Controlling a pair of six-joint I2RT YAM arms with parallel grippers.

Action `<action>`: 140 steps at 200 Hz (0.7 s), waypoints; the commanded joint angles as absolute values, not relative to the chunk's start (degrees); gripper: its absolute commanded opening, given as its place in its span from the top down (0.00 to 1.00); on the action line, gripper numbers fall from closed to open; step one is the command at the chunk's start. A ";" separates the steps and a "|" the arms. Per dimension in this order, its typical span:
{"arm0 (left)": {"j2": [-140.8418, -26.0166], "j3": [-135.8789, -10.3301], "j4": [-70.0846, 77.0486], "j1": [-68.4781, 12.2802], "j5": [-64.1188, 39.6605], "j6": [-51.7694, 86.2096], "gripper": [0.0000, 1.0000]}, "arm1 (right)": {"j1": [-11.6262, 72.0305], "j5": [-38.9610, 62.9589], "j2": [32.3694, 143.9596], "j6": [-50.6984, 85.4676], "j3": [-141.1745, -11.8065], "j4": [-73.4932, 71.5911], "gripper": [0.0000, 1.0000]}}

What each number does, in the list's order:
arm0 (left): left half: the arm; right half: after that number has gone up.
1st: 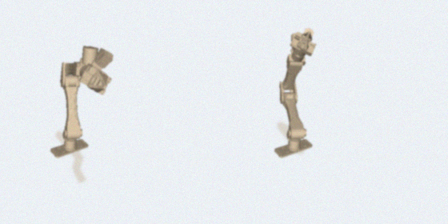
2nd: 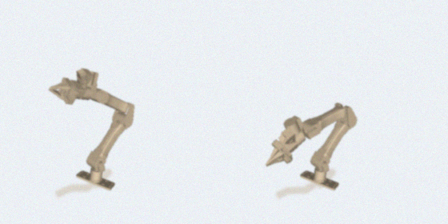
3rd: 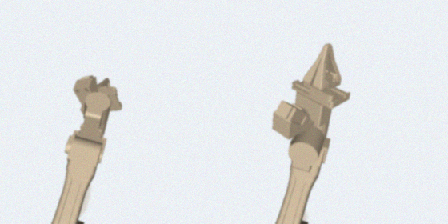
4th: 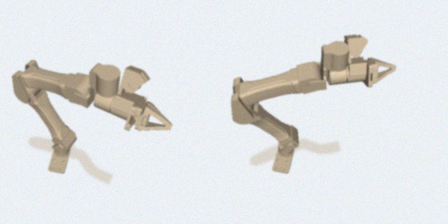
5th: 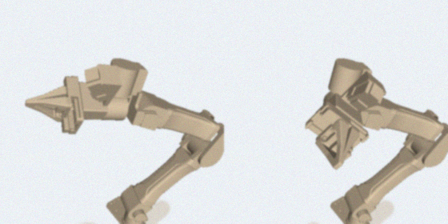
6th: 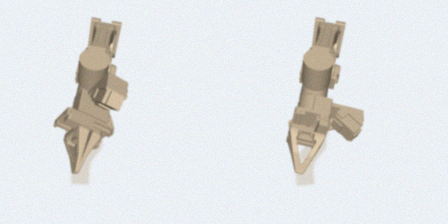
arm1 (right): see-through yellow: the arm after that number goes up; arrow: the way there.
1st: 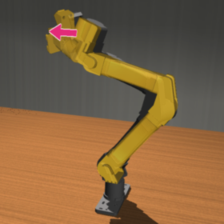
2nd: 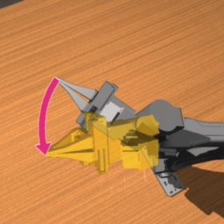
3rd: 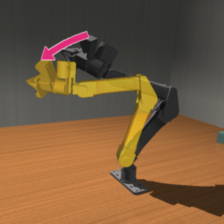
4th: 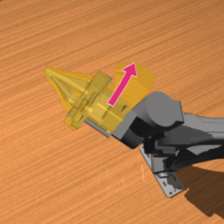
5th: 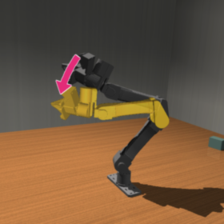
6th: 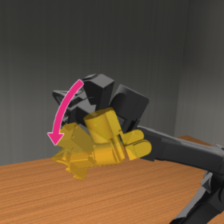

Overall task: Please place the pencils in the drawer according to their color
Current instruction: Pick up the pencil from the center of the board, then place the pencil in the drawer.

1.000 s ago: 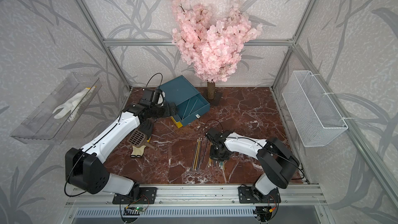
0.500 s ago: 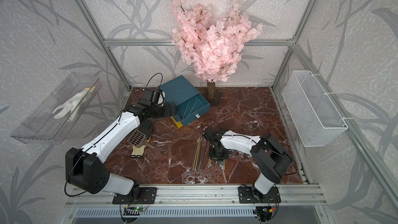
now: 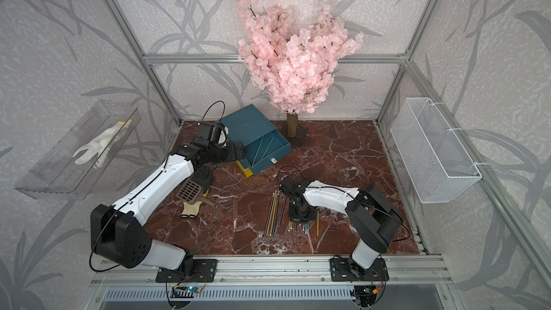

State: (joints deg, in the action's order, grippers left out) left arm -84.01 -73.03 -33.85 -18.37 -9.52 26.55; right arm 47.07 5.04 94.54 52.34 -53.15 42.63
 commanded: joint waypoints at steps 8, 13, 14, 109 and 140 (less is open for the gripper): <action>-84.54 -73.37 -33.60 -18.46 -9.07 26.14 0.00 | 47.45 5.28 89.43 53.85 -54.86 44.66 1.00; -84.54 -73.34 -33.58 -18.46 -9.00 26.23 0.00 | 47.41 5.27 88.66 54.20 -55.13 44.79 1.00; -84.55 -73.37 -33.62 -18.50 -8.94 26.25 0.00 | 47.39 5.27 88.45 54.26 -55.25 44.85 1.00; -86.03 -78.78 -35.64 -17.29 -6.45 26.40 0.00 | 47.27 5.10 73.99 58.63 -62.95 49.46 1.00; -87.12 -82.09 -36.97 -15.63 -5.62 26.47 0.00 | 47.19 5.63 73.59 58.77 -69.75 48.98 1.00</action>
